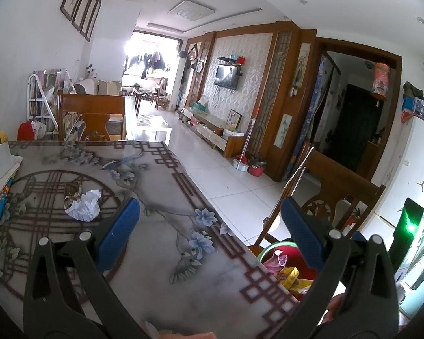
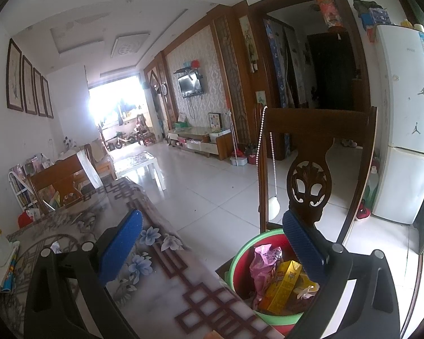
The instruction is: Collect trash
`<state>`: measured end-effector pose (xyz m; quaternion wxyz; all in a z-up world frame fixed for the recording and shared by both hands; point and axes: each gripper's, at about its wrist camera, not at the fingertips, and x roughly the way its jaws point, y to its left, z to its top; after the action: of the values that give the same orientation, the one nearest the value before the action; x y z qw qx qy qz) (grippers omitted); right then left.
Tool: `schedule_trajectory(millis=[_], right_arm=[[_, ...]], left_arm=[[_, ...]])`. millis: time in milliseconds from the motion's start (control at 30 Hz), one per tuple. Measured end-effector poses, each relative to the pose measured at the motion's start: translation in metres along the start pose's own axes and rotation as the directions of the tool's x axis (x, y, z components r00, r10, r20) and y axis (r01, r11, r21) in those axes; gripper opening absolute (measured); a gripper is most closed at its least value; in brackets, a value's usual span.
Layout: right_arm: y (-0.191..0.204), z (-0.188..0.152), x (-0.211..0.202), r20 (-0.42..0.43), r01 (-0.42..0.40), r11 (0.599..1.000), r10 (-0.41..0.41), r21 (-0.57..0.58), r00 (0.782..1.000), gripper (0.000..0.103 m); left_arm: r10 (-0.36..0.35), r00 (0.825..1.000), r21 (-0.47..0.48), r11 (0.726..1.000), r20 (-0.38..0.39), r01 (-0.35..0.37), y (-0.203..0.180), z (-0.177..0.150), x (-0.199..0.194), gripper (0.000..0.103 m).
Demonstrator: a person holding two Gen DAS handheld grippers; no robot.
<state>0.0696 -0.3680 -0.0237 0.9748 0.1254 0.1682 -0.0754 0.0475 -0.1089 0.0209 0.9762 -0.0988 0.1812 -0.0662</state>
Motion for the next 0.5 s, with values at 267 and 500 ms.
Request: schedule_trajectory(millis=[267,500], right_arm=[[0.001,-0.009,0.000,-0.017,-0.002,1.000,0.002,-0.002,1.000,0.096],[0.015,-0.019,0.013,-0.117,-0.012,0.999,0.008,-0.040,0.993,0.096]], left_arm=[[-0.003,1.000,0.003,1.000,-0.017,0.003,-0.001,-0.002,-0.001,0.098],[0.085,0.996,0.025,0.996,-0.036,-0.084,0.003,-0.011,-0.018,0.098]])
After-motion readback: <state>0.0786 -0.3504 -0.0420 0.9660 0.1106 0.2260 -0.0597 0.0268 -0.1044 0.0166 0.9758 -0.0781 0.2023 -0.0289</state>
